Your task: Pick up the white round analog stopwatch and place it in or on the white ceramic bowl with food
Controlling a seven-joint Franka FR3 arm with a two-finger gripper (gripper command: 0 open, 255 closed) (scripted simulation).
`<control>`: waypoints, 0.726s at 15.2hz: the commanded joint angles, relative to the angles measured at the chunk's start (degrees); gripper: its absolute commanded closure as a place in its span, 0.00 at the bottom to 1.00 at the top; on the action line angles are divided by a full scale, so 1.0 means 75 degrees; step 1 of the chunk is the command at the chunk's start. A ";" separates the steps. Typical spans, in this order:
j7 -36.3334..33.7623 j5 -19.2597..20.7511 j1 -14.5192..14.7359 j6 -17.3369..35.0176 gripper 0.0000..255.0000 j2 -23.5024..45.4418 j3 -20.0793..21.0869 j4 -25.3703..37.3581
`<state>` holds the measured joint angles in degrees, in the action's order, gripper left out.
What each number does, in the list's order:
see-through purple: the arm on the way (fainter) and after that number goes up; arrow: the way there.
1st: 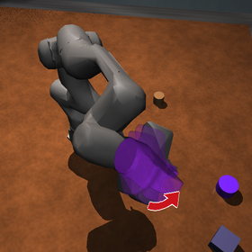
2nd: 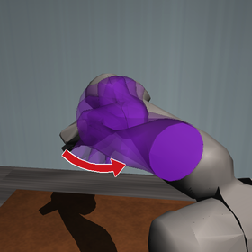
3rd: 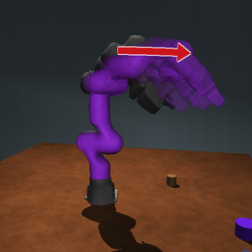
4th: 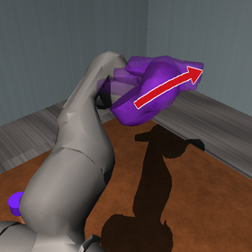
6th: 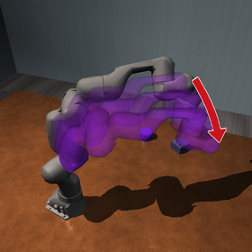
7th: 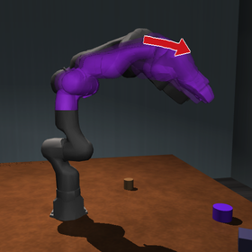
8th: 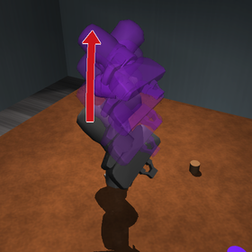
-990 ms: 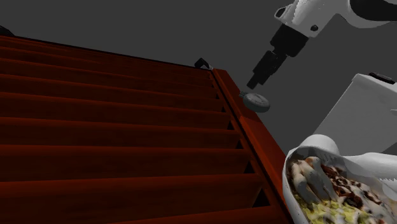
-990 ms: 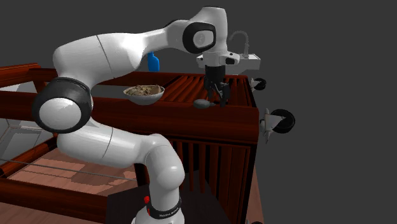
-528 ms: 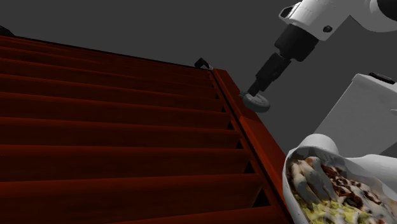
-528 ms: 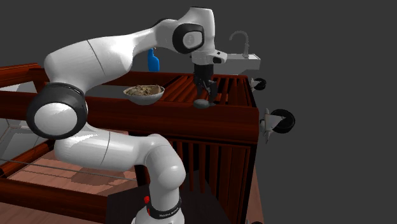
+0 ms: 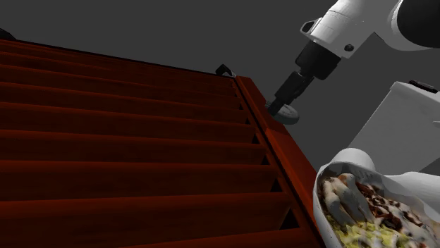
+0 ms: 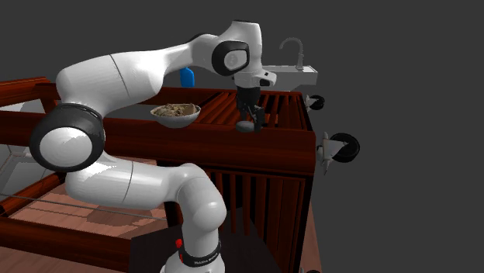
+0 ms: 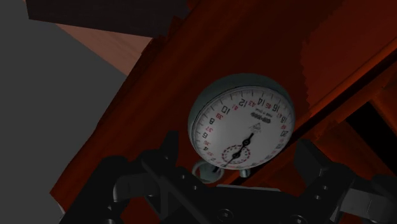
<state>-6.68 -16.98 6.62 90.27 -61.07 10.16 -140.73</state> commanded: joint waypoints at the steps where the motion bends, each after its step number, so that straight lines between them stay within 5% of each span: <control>1: -0.0002 -0.0005 0.0001 0.0012 0.00 0.0001 0.0007 -0.0008; 4: -0.0002 -0.0004 0.0001 0.0010 0.00 0.0001 0.0006 -0.0007; 5: -0.0002 -0.0004 0.0001 0.0010 1.00 0.0001 0.0006 -0.0007; 11: -0.0003 -0.0005 0.0001 0.0008 1.00 -0.0002 0.0006 -0.0008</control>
<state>-6.70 -17.01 6.63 90.35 -61.09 10.20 -140.77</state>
